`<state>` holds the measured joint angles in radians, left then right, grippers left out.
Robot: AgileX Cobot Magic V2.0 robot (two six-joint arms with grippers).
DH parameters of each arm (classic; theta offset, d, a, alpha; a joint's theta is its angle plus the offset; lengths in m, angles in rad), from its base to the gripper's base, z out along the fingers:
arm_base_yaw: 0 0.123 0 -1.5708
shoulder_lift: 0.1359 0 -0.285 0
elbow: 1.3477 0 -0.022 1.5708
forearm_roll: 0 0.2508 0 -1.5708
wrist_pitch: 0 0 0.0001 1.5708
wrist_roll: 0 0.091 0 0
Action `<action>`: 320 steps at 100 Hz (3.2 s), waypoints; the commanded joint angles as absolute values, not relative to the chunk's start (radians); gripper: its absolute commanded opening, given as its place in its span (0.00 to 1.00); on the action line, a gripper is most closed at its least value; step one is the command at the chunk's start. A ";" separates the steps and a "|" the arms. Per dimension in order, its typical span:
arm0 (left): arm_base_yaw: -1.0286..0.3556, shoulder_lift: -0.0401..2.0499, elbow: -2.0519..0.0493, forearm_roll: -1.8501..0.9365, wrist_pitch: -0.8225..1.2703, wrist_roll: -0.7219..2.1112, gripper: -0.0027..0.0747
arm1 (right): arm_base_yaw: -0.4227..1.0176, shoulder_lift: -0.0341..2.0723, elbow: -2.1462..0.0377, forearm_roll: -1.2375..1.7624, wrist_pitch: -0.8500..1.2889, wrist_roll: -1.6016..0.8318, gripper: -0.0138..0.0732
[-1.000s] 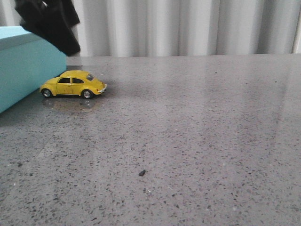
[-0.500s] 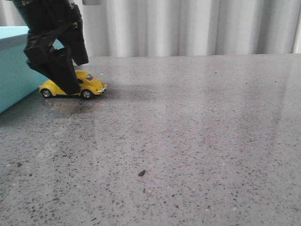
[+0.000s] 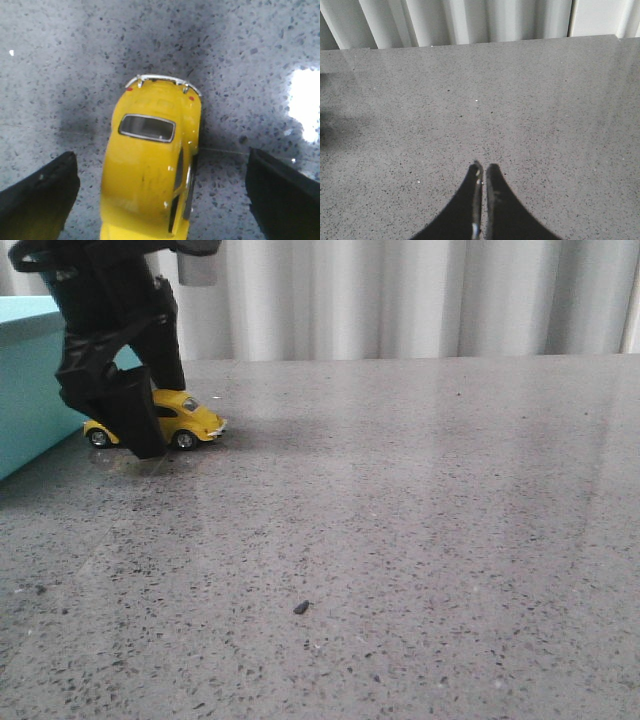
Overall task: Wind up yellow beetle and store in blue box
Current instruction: 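Close the left gripper around the beetle's body and lift it, then carry the beetle with the left gripper up over the blue box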
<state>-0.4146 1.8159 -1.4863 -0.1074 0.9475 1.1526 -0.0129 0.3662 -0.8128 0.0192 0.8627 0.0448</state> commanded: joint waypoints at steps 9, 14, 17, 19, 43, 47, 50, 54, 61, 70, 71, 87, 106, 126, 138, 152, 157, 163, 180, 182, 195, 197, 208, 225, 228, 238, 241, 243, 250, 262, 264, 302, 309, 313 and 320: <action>-0.421 1.786 -1.512 -0.114 0.892 1.143 0.83 | -0.012 0.374 -0.833 0.020 0.781 0.032 0.09; -0.421 1.786 -1.512 -0.109 0.885 1.143 0.83 | -0.012 0.374 -0.833 0.020 0.781 0.032 0.09; -0.421 1.786 -1.512 -0.106 0.885 1.143 0.83 | -0.012 0.374 -0.833 0.020 0.781 0.032 0.09; -0.421 1.786 -1.512 -0.106 0.885 1.143 0.83 | -0.012 0.374 -0.833 0.020 0.781 0.032 0.09; -0.421 1.786 -1.512 -0.106 0.898 1.143 0.77 | -0.012 0.374 -0.833 0.020 0.781 0.032 0.09; -0.421 1.786 -1.512 -0.106 0.898 1.143 0.72 | -0.012 0.374 -0.833 0.020 0.781 0.032 0.09; -0.421 1.786 -1.512 -0.106 0.898 1.143 0.67 | -0.012 0.374 -0.833 0.020 0.781 0.032 0.09; -0.421 1.786 -1.512 -0.108 0.898 1.143 0.62 | -0.012 0.374 -0.833 0.020 0.781 0.032 0.09; -0.421 1.786 -1.512 -0.108 0.899 1.143 0.53 | -0.012 0.374 -0.833 0.020 0.781 0.032 0.09; -0.421 1.786 -1.512 -0.108 0.899 1.143 0.44 | -0.012 0.374 -0.833 0.020 0.781 0.032 0.09; -0.421 1.786 -1.512 -0.108 0.899 1.143 0.43 | -0.012 0.374 -0.833 0.020 0.781 0.032 0.09; -0.421 1.786 -1.512 -0.108 0.899 1.143 0.29 | -0.012 0.374 -0.833 0.020 0.781 0.032 0.09; -0.421 1.786 -1.527 -0.108 0.934 1.143 0.19 | -0.012 0.374 -0.833 0.020 0.781 0.032 0.09; -0.421 1.780 -1.585 -0.132 1.013 1.141 0.12 | -0.012 0.374 -0.833 0.020 0.782 0.032 0.09; -0.421 1.767 -1.624 -0.185 1.056 1.139 0.11 | -0.012 0.374 -0.833 0.020 0.782 0.032 0.09; -0.421 1.751 -1.696 -0.238 1.124 1.135 0.11 | -0.012 0.374 -0.833 0.020 0.782 0.032 0.09; -0.421 1.746 -1.727 -0.247 1.156 1.113 0.11 | -0.012 0.374 -0.833 0.020 0.782 0.032 0.09; -0.421 1.738 -1.771 -0.247 1.178 1.072 0.11 | -0.012 0.374 -0.833 0.020 0.782 0.032 0.09; -0.421 1.703 -1.880 -0.243 1.200 0.953 0.11 | -0.012 0.374 -0.833 0.020 0.782 0.032 0.09; -0.421 1.697 -1.890 -0.241 1.203 0.947 0.11 | -0.012 0.374 -0.833 0.020 0.784 0.032 0.09; -0.419 1.655 -1.921 -0.184 1.219 0.877 0.11 | -0.012 0.374 -0.833 0.020 0.795 0.032 0.09; -0.416 1.647 -1.921 -0.169 1.223 0.866 0.11 | -0.012 0.374 -0.833 0.020 0.795 0.032 0.09; -0.380 1.610 -1.921 -0.116 1.269 0.825 0.11 | -0.012 0.374 -0.833 0.020 0.796 0.032 0.09; -0.278 1.560 -1.921 -0.115 1.269 0.701 0.11 | -0.012 0.374 -0.833 0.020 0.796 0.032 0.09; -0.255 1.553 -1.921 -0.115 1.269 0.680 0.11 | -0.012 0.374 -0.833 0.020 0.796 0.032 0.09; -0.180 1.533 -1.921 -0.115 1.269 0.583 0.11 | -0.012 0.374 -0.833 0.020 0.796 0.032 0.09; -0.166 1.528 -1.921 -0.115 1.269 0.557 0.11 | -0.012 0.374 -0.833 0.020 0.796 0.032 0.09; -0.152 1.528 -1.919 -0.115 1.269 0.539 0.11 | -0.012 0.374 -0.833 0.020 0.796 0.032 0.09; -0.108 1.526 -1.919 -0.115 1.269 0.475 0.11 | -0.012 0.374 -0.833 0.020 0.796 0.032 0.09; -0.044 1.526 -1.906 -0.115 1.269 0.389 0.11 | -0.012 0.374 -0.833 0.020 0.796 0.032 0.09; -0.035 1.526 -1.901 -0.115 1.269 0.376 0.11 | -0.012 0.374 -0.833 0.020 0.796 0.032 0.09; 0.023 1.526 -1.679 -0.109 1.252 0.322 0.11 | -0.012 0.374 -0.833 0.020 0.797 0.032 0.09; 0.023 1.528 -1.633 -0.108 1.229 0.322 0.11 | -0.012 0.374 -0.833 0.022 0.797 0.032 0.09; 0.023 1.534 -1.615 -0.106 1.223 0.322 0.11 | -0.012 0.374 -0.833 0.022 0.797 0.032 0.09; 0.023 1.549 -1.586 -0.106 1.218 0.322 0.11 | -0.012 0.374 -0.833 0.022 0.798 0.032 0.09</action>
<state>0.0240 1.5717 -1.5901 -0.1004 1.2647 0.3325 -0.0129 0.3662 -0.8128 0.0192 0.8676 0.0448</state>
